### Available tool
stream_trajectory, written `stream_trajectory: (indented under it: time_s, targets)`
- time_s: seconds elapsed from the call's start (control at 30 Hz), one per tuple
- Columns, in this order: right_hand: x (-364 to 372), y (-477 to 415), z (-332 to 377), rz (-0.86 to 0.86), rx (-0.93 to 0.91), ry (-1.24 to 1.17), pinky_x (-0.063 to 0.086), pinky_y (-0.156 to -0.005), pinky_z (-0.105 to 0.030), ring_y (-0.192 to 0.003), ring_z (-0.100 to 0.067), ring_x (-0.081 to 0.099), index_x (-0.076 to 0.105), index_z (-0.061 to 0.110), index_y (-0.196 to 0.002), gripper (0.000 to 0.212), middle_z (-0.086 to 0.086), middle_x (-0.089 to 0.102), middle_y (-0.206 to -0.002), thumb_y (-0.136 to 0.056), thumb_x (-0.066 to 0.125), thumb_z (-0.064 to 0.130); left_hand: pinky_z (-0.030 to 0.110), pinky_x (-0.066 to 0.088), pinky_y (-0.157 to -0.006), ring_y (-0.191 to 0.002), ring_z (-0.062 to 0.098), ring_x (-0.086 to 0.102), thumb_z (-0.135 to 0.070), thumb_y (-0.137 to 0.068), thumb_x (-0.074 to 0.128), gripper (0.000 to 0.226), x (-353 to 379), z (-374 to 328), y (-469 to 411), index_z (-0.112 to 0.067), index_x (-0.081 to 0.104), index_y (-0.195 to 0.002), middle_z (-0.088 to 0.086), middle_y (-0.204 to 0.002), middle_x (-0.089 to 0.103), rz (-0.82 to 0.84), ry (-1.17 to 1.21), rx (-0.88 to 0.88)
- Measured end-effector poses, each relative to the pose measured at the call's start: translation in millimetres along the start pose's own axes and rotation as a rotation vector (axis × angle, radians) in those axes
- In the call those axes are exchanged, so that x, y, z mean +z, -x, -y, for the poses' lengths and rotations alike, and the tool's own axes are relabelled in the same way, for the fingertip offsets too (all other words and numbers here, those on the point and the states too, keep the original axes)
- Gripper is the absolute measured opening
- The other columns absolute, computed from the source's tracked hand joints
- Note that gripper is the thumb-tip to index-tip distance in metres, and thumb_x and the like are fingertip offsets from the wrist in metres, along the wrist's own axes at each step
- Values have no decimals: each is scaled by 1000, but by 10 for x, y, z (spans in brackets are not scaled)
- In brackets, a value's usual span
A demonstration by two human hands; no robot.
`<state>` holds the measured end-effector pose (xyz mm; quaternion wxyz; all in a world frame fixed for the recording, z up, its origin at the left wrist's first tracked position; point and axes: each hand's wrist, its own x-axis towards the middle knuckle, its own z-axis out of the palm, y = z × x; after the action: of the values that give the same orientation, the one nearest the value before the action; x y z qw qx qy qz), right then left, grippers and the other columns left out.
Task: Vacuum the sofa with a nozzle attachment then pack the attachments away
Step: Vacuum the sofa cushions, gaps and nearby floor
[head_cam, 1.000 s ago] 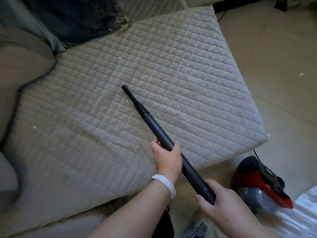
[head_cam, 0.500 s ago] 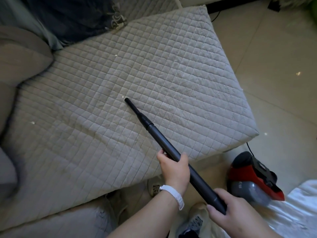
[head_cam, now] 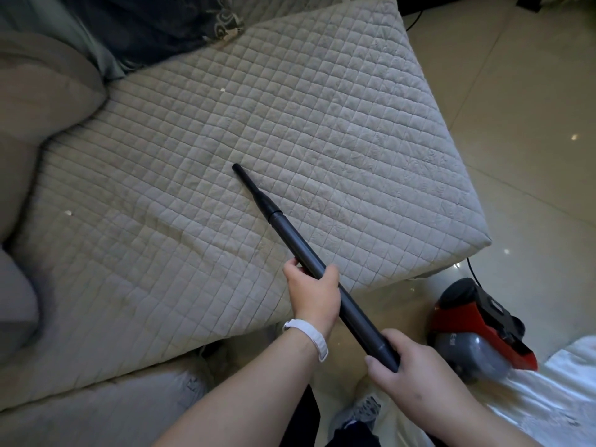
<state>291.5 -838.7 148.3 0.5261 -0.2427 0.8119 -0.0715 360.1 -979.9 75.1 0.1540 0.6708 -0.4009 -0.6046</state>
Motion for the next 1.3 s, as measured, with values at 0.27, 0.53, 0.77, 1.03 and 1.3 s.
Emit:
stream_trajectory:
  time_s: [0.27,0.53,0.77,1.03,1.3]
  targets:
    - [-74,-145,401,-46,-8,-10,52,-63,-27,-65,-8,64,54,36,-105,26,2,66,-73,-87,60,54,14,50,-56,-69,-1,65,-16,-88,71,48,-79,-303,-316,-18,41,-125,-4,-96,63,3,9,71]
    - [-191,-473,1021,-130,-44,40,55,-69,-31,-69,-6,64,56,36,-104,27,4,66,-74,-85,62,55,13,49,-57,-76,5,65,-19,-88,70,47,-228,-762,-847,-20,41,-126,-3,-98,64,28,50,92]
    - [-351,-703,1414,-157,-65,68,52,-67,-25,-71,-3,64,54,39,-101,23,6,67,-76,-86,64,53,20,50,-65,-76,9,64,-19,-86,71,44,-281,-1070,-1206,-19,43,-120,-4,-93,63,19,81,114]
    - [-433,-865,1339,-155,-59,66,54,-69,-33,-71,-10,65,56,31,-100,27,3,67,-73,-85,62,54,29,53,-71,-79,14,66,-24,-84,72,46,-93,-1038,-1370,-22,42,-120,-1,-96,65,9,45,77]
    - [-787,-1056,1142,-114,-54,30,54,-70,-35,-72,-12,65,54,30,-97,27,3,65,-74,-87,58,55,28,51,-65,-80,16,66,-25,-84,70,49,320,-1155,-1415,-19,41,-123,4,-100,65,-5,-15,50]
